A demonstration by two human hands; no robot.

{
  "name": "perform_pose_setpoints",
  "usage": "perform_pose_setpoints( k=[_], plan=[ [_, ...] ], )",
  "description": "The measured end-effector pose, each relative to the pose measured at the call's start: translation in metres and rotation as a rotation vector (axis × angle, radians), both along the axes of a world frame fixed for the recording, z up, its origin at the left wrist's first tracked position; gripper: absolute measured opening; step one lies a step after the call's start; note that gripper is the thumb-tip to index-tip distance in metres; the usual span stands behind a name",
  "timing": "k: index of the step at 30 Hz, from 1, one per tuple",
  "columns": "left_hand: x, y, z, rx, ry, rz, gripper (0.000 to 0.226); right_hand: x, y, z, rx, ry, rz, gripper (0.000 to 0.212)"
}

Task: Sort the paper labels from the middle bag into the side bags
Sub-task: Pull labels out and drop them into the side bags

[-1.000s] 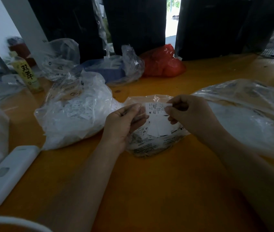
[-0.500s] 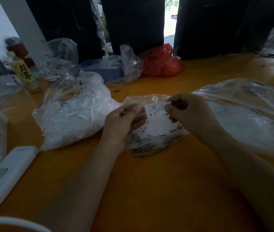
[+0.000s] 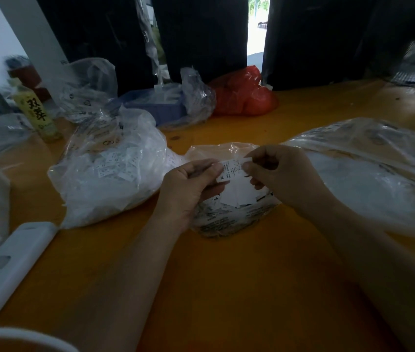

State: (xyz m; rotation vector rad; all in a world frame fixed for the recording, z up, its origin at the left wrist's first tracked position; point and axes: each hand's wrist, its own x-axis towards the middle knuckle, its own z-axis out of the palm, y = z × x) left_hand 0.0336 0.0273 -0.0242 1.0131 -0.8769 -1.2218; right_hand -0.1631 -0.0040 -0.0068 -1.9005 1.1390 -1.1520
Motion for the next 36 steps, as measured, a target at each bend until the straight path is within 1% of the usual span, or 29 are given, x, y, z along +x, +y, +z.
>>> perform_pose_setpoints(
  k=[4, 7, 9, 11, 13, 18, 22, 24, 27, 28, 29, 30, 31, 33, 36],
  plan=[
    [0.000, 0.002, 0.001, -0.003, -0.018, -0.027, 0.039, 0.003, 0.000, -0.003, 0.024, -0.015, 0.024, 0.013],
    [-0.001, 0.003, 0.003, 0.007, 0.000, -0.018, 0.033, 0.002, -0.002, -0.004, 0.024, -0.076, -0.036, 0.007],
    [-0.002, 0.002, 0.003, 0.014, -0.016, -0.003, 0.026, 0.004, -0.001, -0.006, 0.039, -0.095, -0.021, 0.005],
    [-0.003, 0.002, 0.002, 0.015, -0.046, -0.007, 0.022, 0.010, 0.002, -0.010, 0.056, -0.073, 0.021, 0.006],
    [-0.002, 0.002, 0.001, 0.014, -0.072, -0.024, 0.023, 0.013, 0.004, -0.012, 0.048, -0.044, 0.042, 0.007],
    [-0.004, 0.001, 0.003, 0.013, -0.093, 0.029, 0.022, 0.011, 0.005, -0.009, 0.030, -0.077, 0.042, 0.009],
    [-0.004, 0.003, 0.003, -0.008, -0.190, 0.042, 0.022, 0.012, 0.008, -0.009, 0.032, -0.055, 0.067, 0.016],
    [-0.003, 0.004, 0.003, -0.008, -0.196, 0.035, 0.020, 0.013, 0.007, -0.009, 0.032, -0.047, 0.058, 0.014],
    [-0.004, 0.003, 0.003, -0.005, -0.192, 0.031, 0.028, 0.012, 0.006, -0.007, 0.036, -0.045, 0.010, 0.009],
    [-0.004, 0.002, 0.004, -0.005, -0.166, 0.035, 0.027, 0.011, 0.005, -0.006, 0.033, -0.051, -0.010, 0.009],
    [-0.003, 0.001, 0.004, -0.014, -0.140, 0.048, 0.019, 0.009, 0.005, -0.005, 0.029, -0.065, -0.031, 0.009],
    [-0.001, 0.000, 0.003, -0.034, -0.138, 0.075, 0.010, 0.007, 0.004, -0.003, 0.025, -0.086, -0.053, 0.009],
    [0.001, -0.001, 0.003, -0.065, -0.169, 0.111, 0.009, 0.005, 0.003, -0.002, 0.020, -0.109, -0.073, 0.009],
    [0.004, -0.002, 0.001, -0.130, -0.252, 0.149, 0.021, 0.003, 0.002, 0.000, 0.013, -0.147, -0.098, 0.007],
    [0.006, -0.001, 0.001, -0.205, -0.311, 0.123, 0.029, 0.001, 0.001, 0.002, 0.020, -0.154, -0.096, 0.009]
  ],
)
